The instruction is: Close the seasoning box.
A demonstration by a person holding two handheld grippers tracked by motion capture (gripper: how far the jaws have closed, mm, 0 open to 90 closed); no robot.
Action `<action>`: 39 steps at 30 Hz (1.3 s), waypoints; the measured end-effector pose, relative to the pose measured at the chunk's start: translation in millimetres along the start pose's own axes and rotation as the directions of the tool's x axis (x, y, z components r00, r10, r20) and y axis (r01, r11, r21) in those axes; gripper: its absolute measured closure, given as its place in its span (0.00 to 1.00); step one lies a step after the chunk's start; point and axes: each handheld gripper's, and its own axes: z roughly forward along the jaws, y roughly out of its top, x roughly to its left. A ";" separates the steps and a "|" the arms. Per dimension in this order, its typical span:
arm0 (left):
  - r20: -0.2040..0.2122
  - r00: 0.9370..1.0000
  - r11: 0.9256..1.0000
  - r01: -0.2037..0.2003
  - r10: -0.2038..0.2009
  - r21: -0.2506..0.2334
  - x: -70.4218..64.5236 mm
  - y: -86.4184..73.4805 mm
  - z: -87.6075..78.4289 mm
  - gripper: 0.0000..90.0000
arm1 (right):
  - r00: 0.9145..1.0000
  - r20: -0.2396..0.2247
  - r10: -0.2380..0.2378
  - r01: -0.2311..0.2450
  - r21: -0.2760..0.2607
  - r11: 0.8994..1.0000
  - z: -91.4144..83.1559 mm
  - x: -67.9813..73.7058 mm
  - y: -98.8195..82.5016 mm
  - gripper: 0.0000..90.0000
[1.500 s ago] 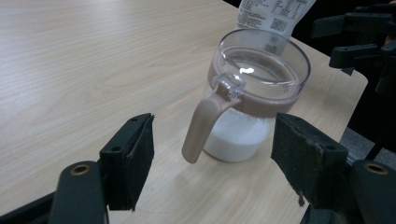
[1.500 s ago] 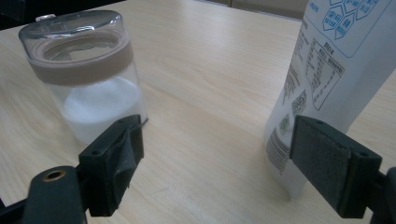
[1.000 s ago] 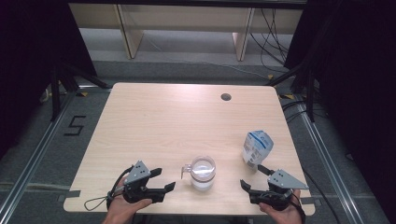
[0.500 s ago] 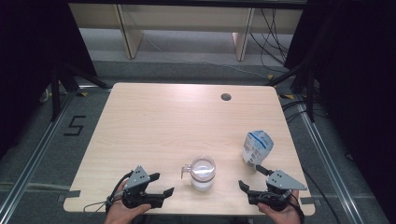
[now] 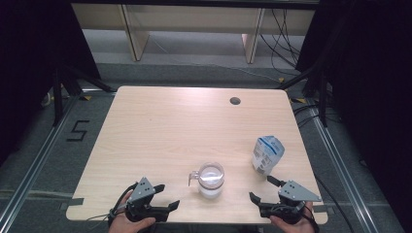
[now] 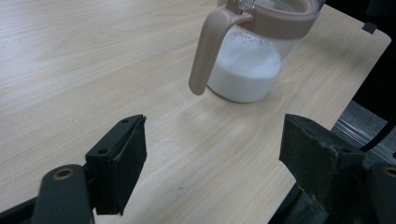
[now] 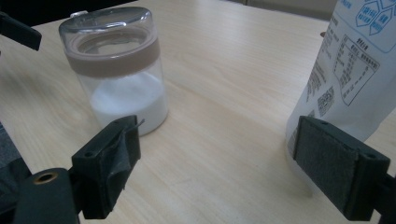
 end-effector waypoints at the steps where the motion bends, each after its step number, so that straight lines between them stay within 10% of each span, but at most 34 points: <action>1: -0.001 1.000 1.000 0.002 -0.002 -0.005 -0.1 -1.0 0.3 0.25 | 1.000 -0.007 -0.004 0.004 -0.002 1.000 0.7 0.3 -0.8 0.18; 39: 0.001 1.000 0.999 -0.002 0.002 0.042 -3.0 -16.6 4.2 0.17 | 0.999 -0.052 0.005 0.002 0.118 0.993 -8.7 9.3 -20.4 0.18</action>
